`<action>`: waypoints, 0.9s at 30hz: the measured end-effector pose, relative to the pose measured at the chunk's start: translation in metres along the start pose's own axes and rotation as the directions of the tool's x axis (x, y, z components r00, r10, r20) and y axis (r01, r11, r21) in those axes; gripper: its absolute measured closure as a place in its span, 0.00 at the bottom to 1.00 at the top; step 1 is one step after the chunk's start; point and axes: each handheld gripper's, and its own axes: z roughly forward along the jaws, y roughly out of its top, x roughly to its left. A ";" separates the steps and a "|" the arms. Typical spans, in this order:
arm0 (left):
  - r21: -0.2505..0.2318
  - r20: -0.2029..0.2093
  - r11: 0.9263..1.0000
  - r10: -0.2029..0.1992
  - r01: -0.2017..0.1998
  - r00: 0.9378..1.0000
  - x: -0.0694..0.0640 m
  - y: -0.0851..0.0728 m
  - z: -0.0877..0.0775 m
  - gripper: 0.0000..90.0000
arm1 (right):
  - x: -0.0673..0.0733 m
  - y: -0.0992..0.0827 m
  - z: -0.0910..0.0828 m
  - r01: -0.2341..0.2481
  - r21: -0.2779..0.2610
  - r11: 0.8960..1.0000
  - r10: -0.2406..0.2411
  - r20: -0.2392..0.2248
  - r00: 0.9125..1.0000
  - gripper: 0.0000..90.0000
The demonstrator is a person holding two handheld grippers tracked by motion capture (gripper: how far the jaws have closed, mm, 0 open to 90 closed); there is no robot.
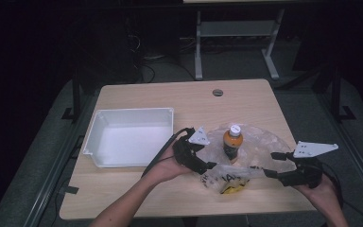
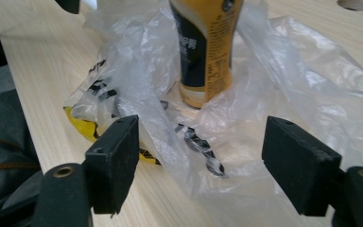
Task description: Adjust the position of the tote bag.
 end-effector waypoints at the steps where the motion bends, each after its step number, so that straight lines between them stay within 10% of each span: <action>1: -0.004 -0.007 1.000 0.009 -0.009 1.000 0.001 0.004 -0.002 0.24 | -0.001 0.000 0.000 -0.001 -0.002 1.000 0.001 0.002 1.000 0.29; 27: 0.007 0.004 0.998 0.060 -0.060 0.998 0.018 0.062 0.013 0.29 | -0.007 -0.003 -0.002 -0.005 0.003 1.000 0.005 0.048 0.999 0.27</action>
